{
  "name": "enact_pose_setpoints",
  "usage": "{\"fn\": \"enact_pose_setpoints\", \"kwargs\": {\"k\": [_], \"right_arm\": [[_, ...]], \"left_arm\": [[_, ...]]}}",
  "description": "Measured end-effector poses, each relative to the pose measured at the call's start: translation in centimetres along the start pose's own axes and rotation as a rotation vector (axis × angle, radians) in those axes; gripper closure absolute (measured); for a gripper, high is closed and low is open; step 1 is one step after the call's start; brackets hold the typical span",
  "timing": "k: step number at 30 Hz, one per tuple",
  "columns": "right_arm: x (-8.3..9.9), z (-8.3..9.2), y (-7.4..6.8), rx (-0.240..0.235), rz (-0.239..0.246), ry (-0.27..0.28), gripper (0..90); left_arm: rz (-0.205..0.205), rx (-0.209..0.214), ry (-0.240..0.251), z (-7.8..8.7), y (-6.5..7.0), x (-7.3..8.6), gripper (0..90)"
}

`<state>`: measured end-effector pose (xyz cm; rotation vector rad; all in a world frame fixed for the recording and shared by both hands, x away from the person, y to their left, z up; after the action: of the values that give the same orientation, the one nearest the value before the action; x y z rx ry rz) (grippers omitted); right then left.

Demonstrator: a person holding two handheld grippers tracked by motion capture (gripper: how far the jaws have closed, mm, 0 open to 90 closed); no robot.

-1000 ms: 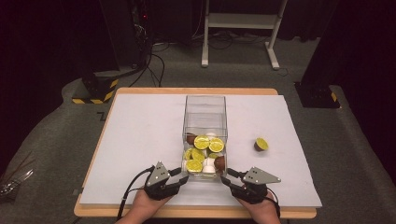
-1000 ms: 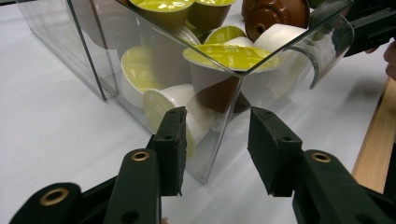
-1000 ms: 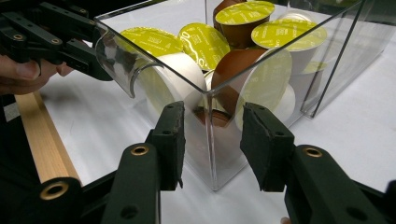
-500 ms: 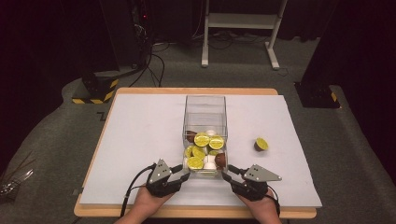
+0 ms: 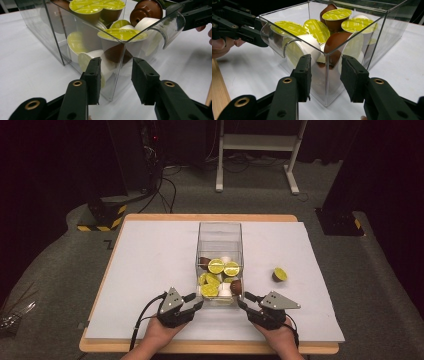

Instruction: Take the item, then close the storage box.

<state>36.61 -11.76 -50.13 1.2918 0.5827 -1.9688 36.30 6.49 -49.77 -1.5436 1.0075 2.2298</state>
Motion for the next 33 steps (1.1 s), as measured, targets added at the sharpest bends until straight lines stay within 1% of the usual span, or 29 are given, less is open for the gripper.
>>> {"fn": "enact_pose_setpoints", "kwargs": {"k": [4,5,7,8,9,10,11,13,16,18,20,25,27,30,31,33], "right_arm": [[-0.1,-0.1,0.1,-0.002,0.002,-0.002,60.4],[-0.1,-0.2,0.2,-0.002,0.0,-0.003,60.4],[-0.2,-0.2,0.3,-0.003,-0.008,-0.004,60.7],[-0.2,-0.3,0.4,-0.006,-0.011,-0.004,60.4],[-0.2,-0.3,0.4,-0.006,-0.011,-0.004,60.4],[-0.4,-0.5,0.5,-0.007,-0.006,-0.007,60.1],[-0.4,-0.5,0.5,-0.007,-0.006,-0.007,60.1],[-0.5,-0.6,0.5,-0.009,0.0,-0.009,60.2],[-0.7,-0.8,0.7,-0.006,-0.003,-0.008,60.2],[-0.9,-0.8,0.9,-0.003,-0.005,-0.005,60.2],[-1.0,-0.8,1.0,-0.001,-0.007,-0.001,60.3],[-1.2,-1.1,1.3,0.006,-0.009,0.003,60.3],[-1.3,-1.2,1.4,0.011,-0.008,0.006,60.3],[-1.4,-1.4,1.6,0.015,-0.008,0.012,60.4],[-1.4,-1.4,1.7,0.016,-0.009,0.013,60.3],[-1.6,-1.4,1.8,0.017,-0.005,0.017,60.3]], "left_arm": [[-0.003,-0.006,0.004,-0.2,-0.2,-0.1,60.0],[0.01,-0.008,0.008,-0.3,-0.1,-0.2,59.8],[0.011,-0.012,0.017,-0.4,-0.2,-0.2,59.6],[0.018,-0.016,0.021,-0.5,-0.2,-0.3,59.6],[0.018,-0.016,0.021,-0.5,-0.2,-0.3,60.0],[0.004,-0.022,0.015,-0.4,-0.4,-0.4,60.9],[0.004,-0.022,0.015,-0.4,-0.4,-0.4,61.1],[0.021,-0.027,0.018,-0.6,-0.6,-0.7,61.0],[0.017,-0.03,0.016,-0.8,-0.8,-0.7,61.0],[0.034,-0.029,0.023,-1.0,-0.7,-0.9,61.2],[0.027,-0.028,0.018,-1.1,-0.8,-1.0,61.2],[0.026,-0.039,0.017,-1.4,-1.2,-1.2,61.5],[0.028,-0.042,0.027,-1.5,-1.2,-1.4,62.4],[0.022,-0.051,0.041,-1.7,-1.2,-1.5,62.9],[0.015,-0.053,0.036,-1.7,-1.3,-1.5,62.9],[0.019,-0.052,0.037,-1.7,-1.3,-1.5,62.9]]}}
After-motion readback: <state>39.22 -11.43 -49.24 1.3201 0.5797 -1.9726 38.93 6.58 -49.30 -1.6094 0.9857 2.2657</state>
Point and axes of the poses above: each handheld gripper's, and its own axes: z roughly backward along the jaws, x roughly out of its underside, y roughly to its right, the point moved 8 cm from there along -z, roughly forward along the jaws, and after that the axes turned 3 degrees about z, right-handed, at the moved point
